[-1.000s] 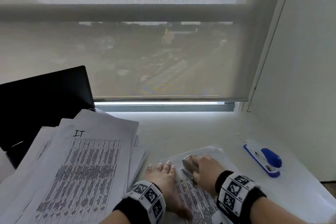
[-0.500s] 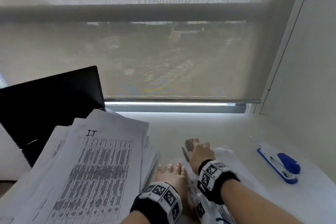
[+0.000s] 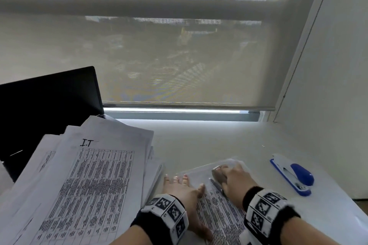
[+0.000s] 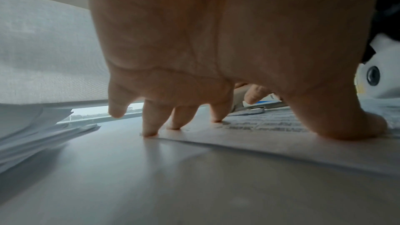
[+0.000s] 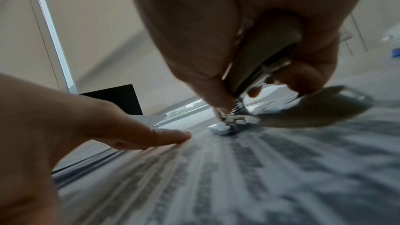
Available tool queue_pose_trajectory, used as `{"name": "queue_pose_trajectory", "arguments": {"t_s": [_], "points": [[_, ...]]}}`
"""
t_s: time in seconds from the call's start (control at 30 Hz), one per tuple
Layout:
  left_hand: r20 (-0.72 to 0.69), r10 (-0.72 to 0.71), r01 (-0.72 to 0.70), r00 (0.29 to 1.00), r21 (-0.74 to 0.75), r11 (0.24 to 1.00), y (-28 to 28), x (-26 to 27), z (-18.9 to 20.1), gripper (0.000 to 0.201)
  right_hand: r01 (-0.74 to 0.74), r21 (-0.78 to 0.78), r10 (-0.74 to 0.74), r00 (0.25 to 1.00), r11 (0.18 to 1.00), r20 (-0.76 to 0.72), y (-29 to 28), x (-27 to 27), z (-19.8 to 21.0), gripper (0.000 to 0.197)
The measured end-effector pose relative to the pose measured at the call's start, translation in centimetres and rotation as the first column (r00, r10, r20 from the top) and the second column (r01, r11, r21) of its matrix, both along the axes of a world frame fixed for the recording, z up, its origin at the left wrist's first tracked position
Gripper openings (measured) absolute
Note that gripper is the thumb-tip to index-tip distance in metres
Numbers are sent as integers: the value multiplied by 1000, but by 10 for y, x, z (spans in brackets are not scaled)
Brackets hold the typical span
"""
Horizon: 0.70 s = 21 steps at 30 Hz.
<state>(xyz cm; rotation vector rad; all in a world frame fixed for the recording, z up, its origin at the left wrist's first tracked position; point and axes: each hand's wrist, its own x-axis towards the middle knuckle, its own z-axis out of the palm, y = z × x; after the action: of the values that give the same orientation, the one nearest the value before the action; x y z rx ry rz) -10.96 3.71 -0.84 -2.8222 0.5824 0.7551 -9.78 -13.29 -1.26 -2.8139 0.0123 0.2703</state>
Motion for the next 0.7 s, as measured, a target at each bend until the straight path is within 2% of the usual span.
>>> {"name": "queue_pose_trajectory", "arguments": {"t_s": [0.13,0.33,0.47,0.53,0.6,0.63,0.7], "points": [[-39,-12,14,999,40,999,-4,0,6,120,92,-8,-92,996,996,-14,20,17,-3,39],[-52,14,-11,999,44,999,-6,1,7,114,258,91,-262,964,962,38,22,45,6,47],[-88,9,-7,996,22,1000,-8,4,17,113,219,138,-230,971,966,68,-13,29,4,57],[-85,-22,23,996,6,1000,-12,7,29,99,178,123,-187,980,976,67,-33,14,4,59],[-25,-12,11,1000,-49,999,-19,12,34,82,161,79,-165,985,984,50,-47,3,3,59],[15,9,-8,1000,-72,997,-23,13,33,84,158,52,-160,986,986,38,-52,-1,4,59],[37,22,-19,999,-84,996,-29,15,25,108,150,15,-150,988,989,32,-55,-6,4,56]]}}
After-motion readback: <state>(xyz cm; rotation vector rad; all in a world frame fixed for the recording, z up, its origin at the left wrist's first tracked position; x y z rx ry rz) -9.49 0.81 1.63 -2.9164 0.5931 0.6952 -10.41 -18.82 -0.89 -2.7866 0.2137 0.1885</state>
